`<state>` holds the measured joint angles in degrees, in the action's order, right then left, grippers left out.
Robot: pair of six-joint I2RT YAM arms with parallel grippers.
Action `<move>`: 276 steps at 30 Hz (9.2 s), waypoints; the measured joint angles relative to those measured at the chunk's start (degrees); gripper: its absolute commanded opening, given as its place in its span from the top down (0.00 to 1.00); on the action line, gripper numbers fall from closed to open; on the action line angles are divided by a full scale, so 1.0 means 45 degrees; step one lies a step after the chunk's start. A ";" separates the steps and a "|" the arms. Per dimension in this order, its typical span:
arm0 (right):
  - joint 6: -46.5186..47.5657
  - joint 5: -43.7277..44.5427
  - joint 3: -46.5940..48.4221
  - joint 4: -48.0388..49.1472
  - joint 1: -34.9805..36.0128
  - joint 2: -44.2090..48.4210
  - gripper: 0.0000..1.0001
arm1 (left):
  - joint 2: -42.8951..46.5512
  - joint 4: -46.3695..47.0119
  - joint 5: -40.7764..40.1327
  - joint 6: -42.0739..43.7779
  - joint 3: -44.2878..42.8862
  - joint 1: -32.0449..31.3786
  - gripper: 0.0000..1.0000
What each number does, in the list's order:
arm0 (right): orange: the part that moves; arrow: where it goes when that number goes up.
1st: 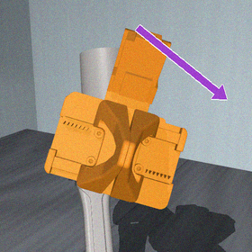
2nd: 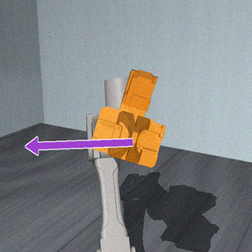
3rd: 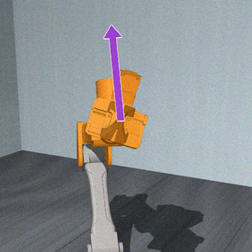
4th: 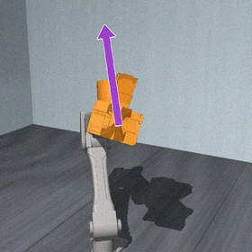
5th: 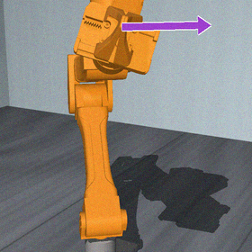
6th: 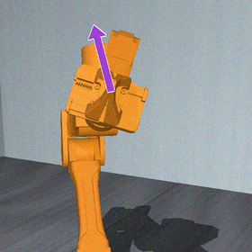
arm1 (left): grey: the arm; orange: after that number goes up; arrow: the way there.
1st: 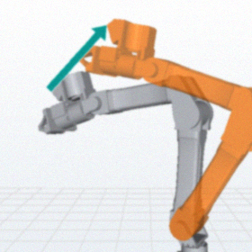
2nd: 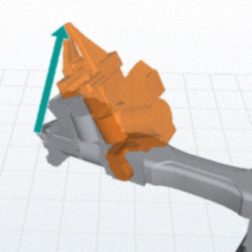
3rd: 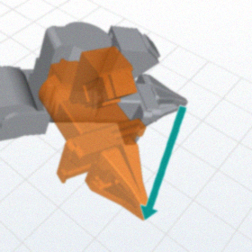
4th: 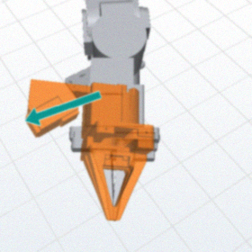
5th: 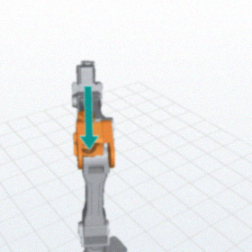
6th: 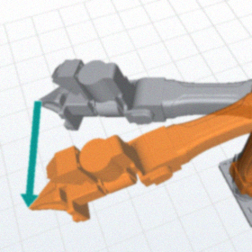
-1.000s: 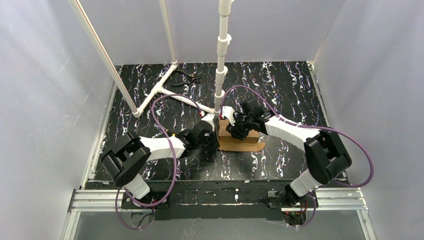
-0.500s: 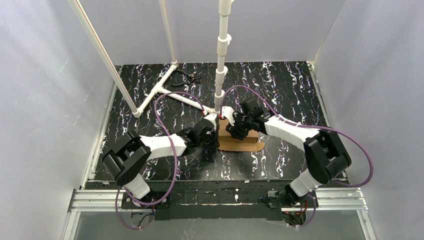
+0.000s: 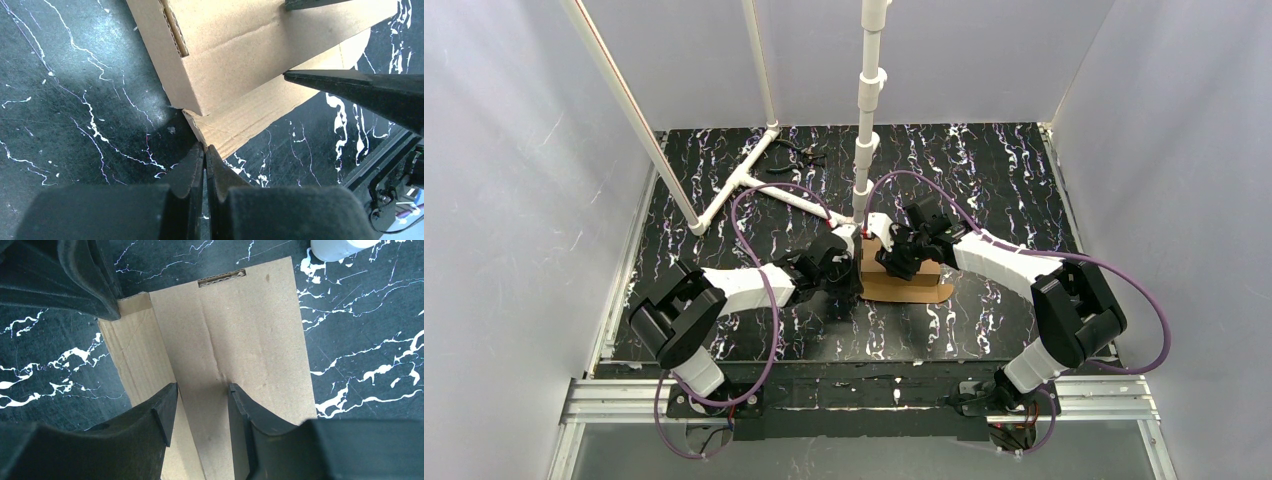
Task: Fold the paper box
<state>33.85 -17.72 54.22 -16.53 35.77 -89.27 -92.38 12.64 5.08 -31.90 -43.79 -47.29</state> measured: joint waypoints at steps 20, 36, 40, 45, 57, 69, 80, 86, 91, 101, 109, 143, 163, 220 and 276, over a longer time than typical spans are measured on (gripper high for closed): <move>-0.0005 0.0000 0.0049 -0.0063 0.0058 0.0029 0.43 | -0.0180 0.0345 0.1015 -0.0243 0.0141 0.0427 1.00; 0.0578 -0.2812 -0.0151 -0.2652 -0.0860 0.1205 0.31 | 0.0185 -0.0345 0.1676 0.1515 0.0189 0.0442 1.00; 0.1180 -0.3861 -0.0151 -0.3497 -0.1763 0.1826 0.29 | 0.0199 -0.0942 0.1802 0.2171 -0.0131 0.0486 1.00; 0.1326 -0.4624 -0.0151 -0.3725 -0.2409 0.2307 0.28 | 0.0199 -0.1836 0.1817 0.2919 -0.0884 0.0495 1.00; -0.1773 -0.3672 -0.0607 -0.1729 -0.3638 0.2152 0.02 | 0.0194 -0.2399 0.2103 0.3750 -0.1141 0.0525 1.00; -0.3230 -0.3007 -0.0826 -0.0403 -0.3687 0.0223 0.02 | 0.0146 -0.2448 0.2331 0.3871 -0.1107 0.0549 1.00; -0.3599 -0.2511 -0.0821 -0.0199 -0.3167 0.0112 0.10 | 0.0029 -0.2341 0.2375 0.3978 -0.0865 0.0593 1.00; -0.3905 -0.2424 -0.0806 -0.0194 -0.3162 0.0005 0.14 | 0.0034 -0.1758 0.2361 0.3968 -0.0427 0.0593 1.00; -0.4075 -0.2424 -0.0738 -0.0204 -0.3157 -0.0078 0.14 | 0.0155 -0.1141 0.2297 0.3847 -0.0029 0.0593 1.00; -0.4328 -0.2433 -0.0665 -0.0199 -0.3157 -0.0219 0.14 | 0.0272 -0.1005 0.1846 0.3784 0.0068 0.0423 1.00; -0.4449 -0.2443 -0.0661 -0.0199 -0.3157 -0.0272 0.15 | 0.0272 -0.1316 0.0976 0.4299 -0.0087 -0.0083 1.00; -0.4449 -0.2521 -0.0423 -0.0180 -0.3016 -0.0525 0.15 | -0.0442 -0.4245 0.0053 0.5707 -0.2127 -0.0238 1.00; -0.4444 -0.2506 -0.0340 -0.0136 -0.2939 -0.0607 0.15 | -0.0665 -0.4571 -0.0180 0.4163 -0.2448 -0.0029 1.00; -0.4449 -0.2433 -0.0248 0.0024 -0.2739 -0.0724 0.15 | -0.0476 -0.4818 0.0423 0.6159 -0.2438 0.0068 1.00; -0.4444 -0.2419 -0.0068 0.0146 -0.2501 -0.0913 0.16 | -0.0447 -0.4590 -0.0471 0.5168 -0.2390 0.0151 1.00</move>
<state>13.85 -28.60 53.91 -15.88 24.51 -93.38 -94.39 -8.01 2.96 -8.64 -54.54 -46.61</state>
